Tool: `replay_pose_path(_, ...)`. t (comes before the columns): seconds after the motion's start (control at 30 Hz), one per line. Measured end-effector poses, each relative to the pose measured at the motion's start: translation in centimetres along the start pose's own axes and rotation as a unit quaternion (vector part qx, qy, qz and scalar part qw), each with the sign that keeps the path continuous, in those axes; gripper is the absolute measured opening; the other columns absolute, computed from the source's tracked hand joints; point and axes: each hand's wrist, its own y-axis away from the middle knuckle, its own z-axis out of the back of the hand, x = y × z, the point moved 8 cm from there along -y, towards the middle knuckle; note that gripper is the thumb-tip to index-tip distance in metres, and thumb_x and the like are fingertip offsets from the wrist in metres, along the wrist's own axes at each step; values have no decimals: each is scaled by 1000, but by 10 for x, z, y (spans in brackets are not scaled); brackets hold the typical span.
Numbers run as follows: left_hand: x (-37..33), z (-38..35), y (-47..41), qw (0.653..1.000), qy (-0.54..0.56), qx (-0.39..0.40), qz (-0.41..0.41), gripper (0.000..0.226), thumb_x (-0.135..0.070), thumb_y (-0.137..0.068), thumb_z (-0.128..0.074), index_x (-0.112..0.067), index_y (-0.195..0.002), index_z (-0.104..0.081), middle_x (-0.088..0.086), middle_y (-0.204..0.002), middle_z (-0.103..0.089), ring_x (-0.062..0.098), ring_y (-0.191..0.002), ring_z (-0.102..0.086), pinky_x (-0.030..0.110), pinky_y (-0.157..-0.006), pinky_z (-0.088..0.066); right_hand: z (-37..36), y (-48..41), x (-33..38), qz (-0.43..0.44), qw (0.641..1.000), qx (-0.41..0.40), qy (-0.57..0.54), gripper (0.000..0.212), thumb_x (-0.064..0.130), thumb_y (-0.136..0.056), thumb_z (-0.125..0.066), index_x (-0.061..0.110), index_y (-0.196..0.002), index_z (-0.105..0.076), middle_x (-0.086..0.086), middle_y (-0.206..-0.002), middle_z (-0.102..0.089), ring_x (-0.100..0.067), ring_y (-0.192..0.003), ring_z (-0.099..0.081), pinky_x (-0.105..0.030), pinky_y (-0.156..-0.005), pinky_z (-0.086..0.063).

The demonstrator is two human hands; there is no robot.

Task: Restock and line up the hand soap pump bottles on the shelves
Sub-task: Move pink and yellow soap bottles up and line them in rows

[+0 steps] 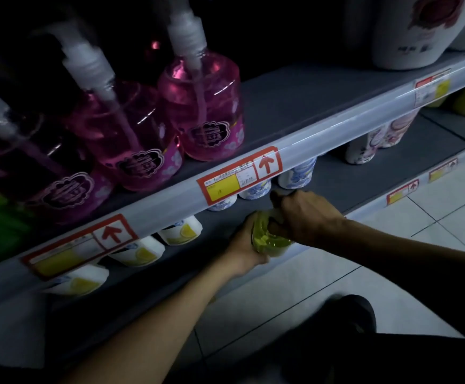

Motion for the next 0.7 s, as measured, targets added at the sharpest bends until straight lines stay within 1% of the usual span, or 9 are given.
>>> replay_pose_path(0.07,3,2,19,999,-5,28,-35,82,8,-72,-75,-16,-139,-35,-5,-131,-46,14,-125,-47,16,-94,-38,17,17,11,6,998,-14,-57,44,48,-79,-59,12,-101,-50,-16,-97,-63,-40,-86,-60,-42,-70,-53)
replay_pose_path(0.17,4,0,54,989,115,84,-35,79,6,-68,-81,-21,-132,-43,-4,-130,-58,4,-117,-57,20,-92,-47,56,38,26,14,988,-51,-144,40,49,-74,-56,10,-86,-56,-13,-82,-62,-31,-73,-59,-39,-64,-52)
replay_pose_path(0.23,-5,-2,75,975,192,111,-24,75,2,-66,-81,-18,-130,-48,1,-123,-65,11,-115,-61,27,-92,-50,84,52,30,-4,974,-79,-213,31,43,-75,-59,12,-78,-59,-8,-71,-61,-20,-61,-56,-30,-56,-46)
replay_pose_path(0.3,-18,-5,93,957,259,131,-28,67,-3,-65,-80,-20,-124,-54,2,-117,-69,19,-113,-63,34,-92,-51,100,62,28,-33,955,-61,-288,19,38,-81,-65,19,-76,-64,-1,-66,-63,-10,-54,-56,-21,-50,-44)
replay_pose_path(0.4,-39,-9,116,942,307,131,-23,55,-6,-67,-76,-17,-117,-57,4,-109,-71,20,-105,-66,30,-81,-55,116,75,29,-39,917,5,-397,28,40,-83,-68,13,-91,-70,-5,-73,-69,-16,-59,-63,-28,-54,-53)
replay_pose_path(0.47,-54,-4,128,935,337,107,-27,46,-6,-70,-72,-12,-113,-58,4,-103,-71,17,-95,-67,26,-74,-55,132,82,35,-1,894,27,-448,29,36,-82,-71,12,-98,-70,-3,-74,-67,-12,-62,-58,-24,-54,-48)
replay_pose_path(0.57,-81,8,144,929,358,71,-57,36,-6,-74,-67,-8,-110,-60,3,-97,-72,15,-88,-69,24,-70,-54,157,89,39,58,876,53,-476,41,33,-77,-77,31,-116,-65,-8,-80,-63,-22,-72,-53,-33,-60,-41)
replay_pose_path(0.63,-101,17,154,928,360,49,-82,36,-6,-75,-67,-8,-111,-62,5,-101,-73,17,-93,-70,24,-71,-55,165,95,34,76,878,79,-466,54,40,-70,-82,47,-119,-60,-11,-91,-65,-25,-78,-58,-33,-66,-47)
replay_pose_path(0.7,-121,26,161,928,355,25,-113,37,-6,-76,-68,-13,-112,-63,4,-106,-73,17,-97,-70,24,-71,-55,167,101,32,95,864,114,-481,63,36,-69,-84,51,-123,-55,-8,-110,-65,-27,-91,-67,-39,-79,-56)
